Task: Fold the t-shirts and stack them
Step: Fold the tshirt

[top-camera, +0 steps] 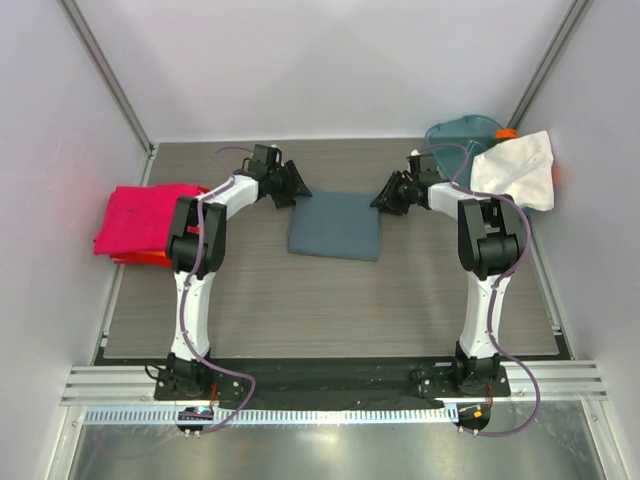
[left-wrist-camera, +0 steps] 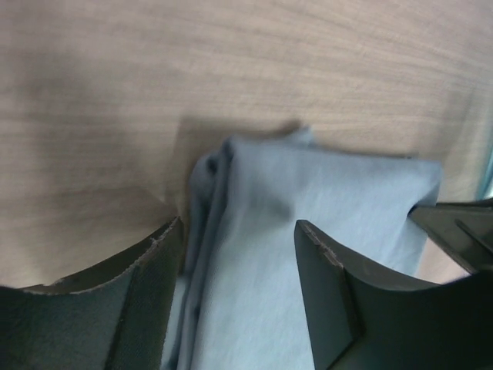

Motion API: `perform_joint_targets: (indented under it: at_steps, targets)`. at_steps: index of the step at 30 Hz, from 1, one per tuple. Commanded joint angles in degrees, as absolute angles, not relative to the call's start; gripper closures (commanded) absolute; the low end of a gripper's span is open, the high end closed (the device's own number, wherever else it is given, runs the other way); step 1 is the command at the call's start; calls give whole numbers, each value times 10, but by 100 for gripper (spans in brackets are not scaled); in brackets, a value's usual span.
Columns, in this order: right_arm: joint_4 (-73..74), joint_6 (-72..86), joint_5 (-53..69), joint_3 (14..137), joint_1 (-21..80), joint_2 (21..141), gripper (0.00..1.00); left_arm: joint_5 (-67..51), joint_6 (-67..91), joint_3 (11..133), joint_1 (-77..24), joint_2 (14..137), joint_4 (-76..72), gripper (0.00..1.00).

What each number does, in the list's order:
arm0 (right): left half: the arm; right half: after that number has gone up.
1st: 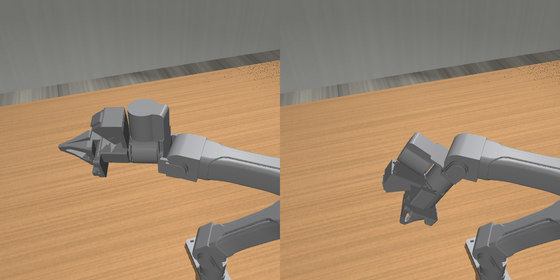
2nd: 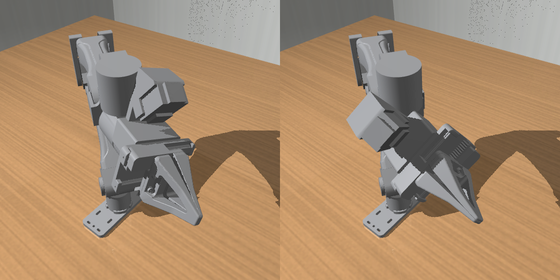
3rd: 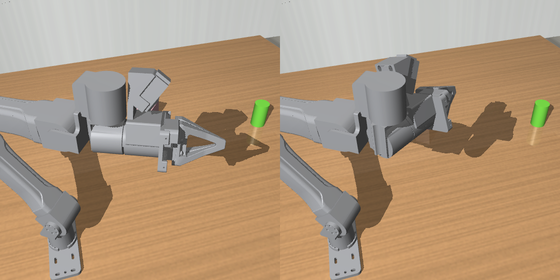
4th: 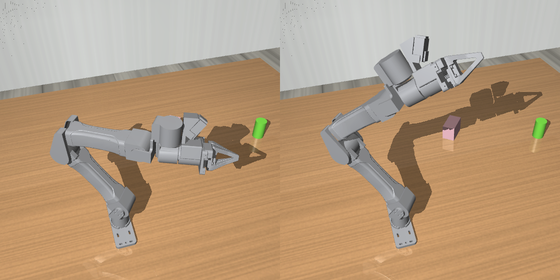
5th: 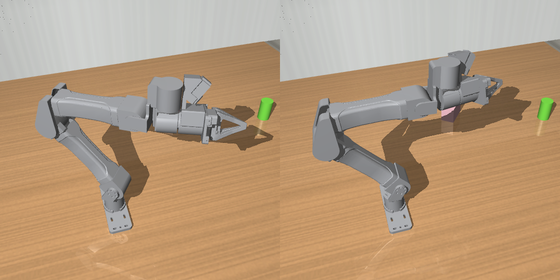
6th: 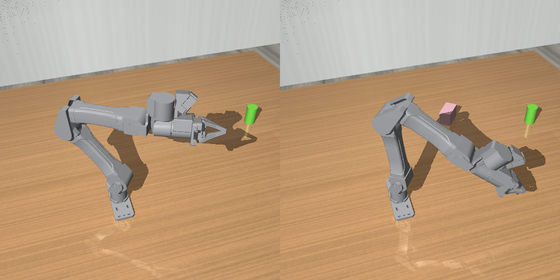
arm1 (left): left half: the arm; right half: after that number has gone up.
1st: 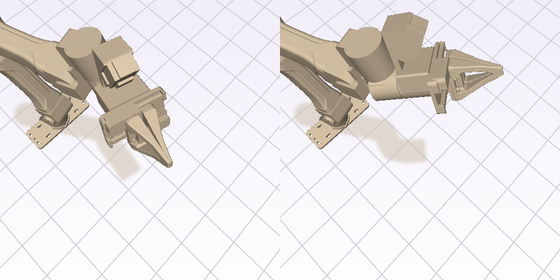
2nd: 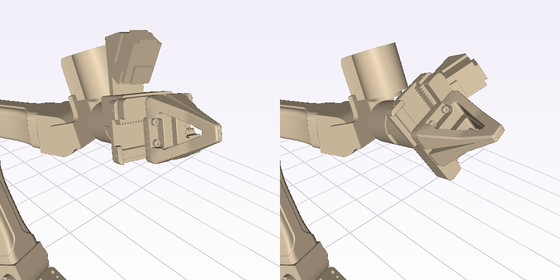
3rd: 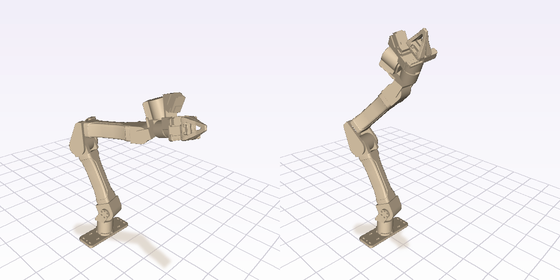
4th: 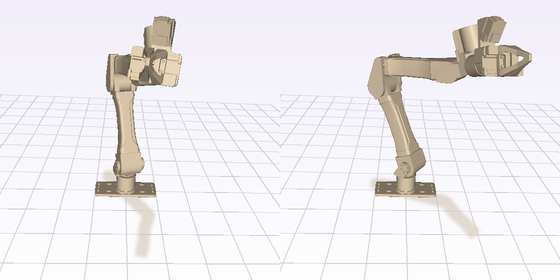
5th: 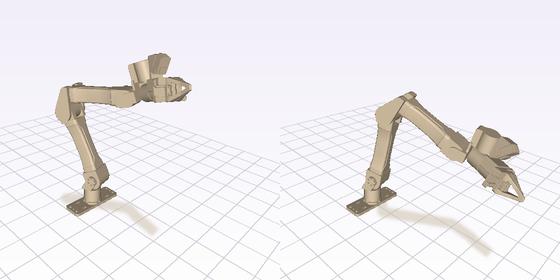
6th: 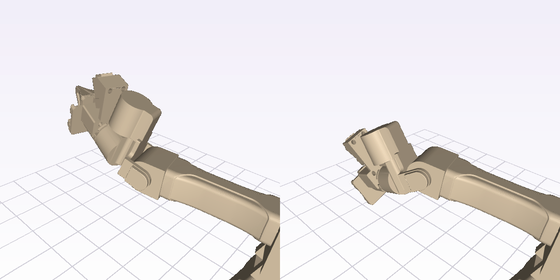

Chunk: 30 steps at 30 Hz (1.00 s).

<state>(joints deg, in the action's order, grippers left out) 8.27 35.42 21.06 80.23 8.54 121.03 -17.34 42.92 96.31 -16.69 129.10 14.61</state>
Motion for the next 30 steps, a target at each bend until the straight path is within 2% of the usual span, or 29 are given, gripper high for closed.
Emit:
perform_joint_targets:
  at_steps: [1, 2, 5, 7, 8, 9, 10, 11, 14, 19, 20, 21, 22, 23, 26, 30]
  targets:
    - [100, 343, 170, 822, 90, 1246, 65, -127, 407, 984, -177, 1324, 142, 42]
    - [100, 343, 167, 828, 92, 1248, 69, -127, 408, 986, -178, 1326, 141, 52]
    - [105, 341, 166, 841, 94, 1256, 84, -115, 408, 988, -181, 1333, 140, 62]
    - [111, 339, 163, 852, 97, 1260, 88, -104, 409, 982, -181, 1330, 141, 65]
    - [112, 338, 162, 853, 98, 1260, 95, -98, 410, 978, -182, 1326, 140, 73]
    - [114, 338, 161, 854, 99, 1259, 98, -96, 407, 974, -182, 1325, 137, 77]
    - [114, 338, 160, 855, 99, 1258, 99, -93, 405, 969, -182, 1320, 134, 81]
    - [113, 337, 158, 856, 100, 1256, 99, -93, 403, 969, -182, 1319, 133, 89]
    - [114, 336, 162, 860, 105, 1254, 99, -93, 401, 959, -182, 1305, 125, 100]
    - [114, 328, 166, 858, 118, 1231, 99, -94, 403, 919, -182, 1254, 104, 100]
    - [114, 326, 163, 852, 119, 1217, 99, -92, 403, 905, -182, 1244, 103, 98]
    - [113, 324, 158, 849, 120, 1212, 99, -91, 403, 897, -182, 1225, 104, 89]
    - [114, 324, 156, 843, 119, 1206, 99, -90, 403, 891, -182, 1216, 106, 75]
    - [115, 324, 156, 840, 120, 1202, 99, -89, 406, 885, -182, 1209, 109, 52]
    - [117, 316, 154, 835, 120, 1192, 99, -66, 411, 849, -182, 1167, 120, 27]
    - [124, 307, 158, 839, 120, 1200, 99, -40, 417, 809, -182, 1132, 133, 20]
